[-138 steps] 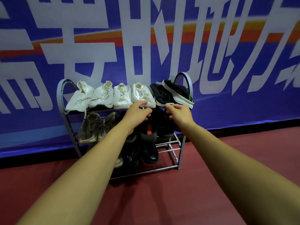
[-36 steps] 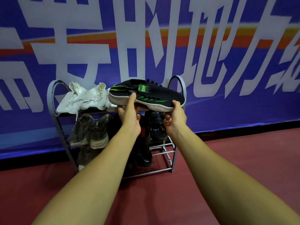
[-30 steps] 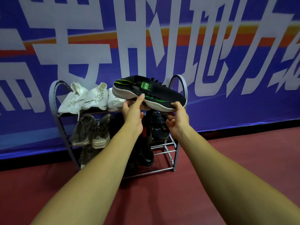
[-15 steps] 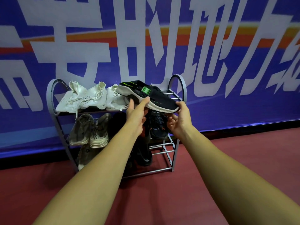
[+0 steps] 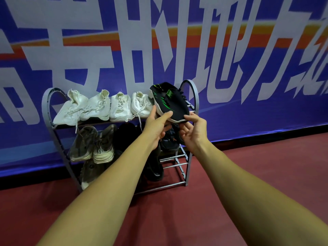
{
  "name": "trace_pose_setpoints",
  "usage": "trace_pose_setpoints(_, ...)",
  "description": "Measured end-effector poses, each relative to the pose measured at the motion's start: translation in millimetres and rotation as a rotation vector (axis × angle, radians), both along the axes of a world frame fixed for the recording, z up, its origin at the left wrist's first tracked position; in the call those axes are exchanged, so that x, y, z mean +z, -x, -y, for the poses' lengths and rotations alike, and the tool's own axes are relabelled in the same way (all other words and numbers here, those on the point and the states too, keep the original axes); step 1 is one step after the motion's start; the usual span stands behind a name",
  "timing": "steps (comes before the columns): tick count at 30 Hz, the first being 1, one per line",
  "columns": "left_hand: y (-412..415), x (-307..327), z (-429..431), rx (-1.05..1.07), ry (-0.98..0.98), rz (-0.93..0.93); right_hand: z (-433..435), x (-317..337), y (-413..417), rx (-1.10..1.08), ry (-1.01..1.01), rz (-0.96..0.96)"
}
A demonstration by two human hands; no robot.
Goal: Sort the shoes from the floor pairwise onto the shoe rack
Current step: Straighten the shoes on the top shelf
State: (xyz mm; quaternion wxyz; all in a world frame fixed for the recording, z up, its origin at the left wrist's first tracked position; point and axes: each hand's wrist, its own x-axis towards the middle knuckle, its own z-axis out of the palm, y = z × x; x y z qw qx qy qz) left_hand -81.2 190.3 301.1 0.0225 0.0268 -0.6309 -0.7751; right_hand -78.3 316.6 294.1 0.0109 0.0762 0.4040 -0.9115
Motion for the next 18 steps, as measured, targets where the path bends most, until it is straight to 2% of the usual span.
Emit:
trace_pose_setpoints(8,18,-4,-28,0.109,-0.02,-0.074,-17,-1,10,0.041,-0.029,-0.078)
trace_pose_setpoints(13,25,-3,-38,-0.002,0.101,-0.112,-34,-7,23,0.009,-0.055,-0.076)
trace_pose_setpoints(18,36,-13,-51,0.053,0.175,-0.129,-45,-10,30,0.034,-0.047,-0.076)
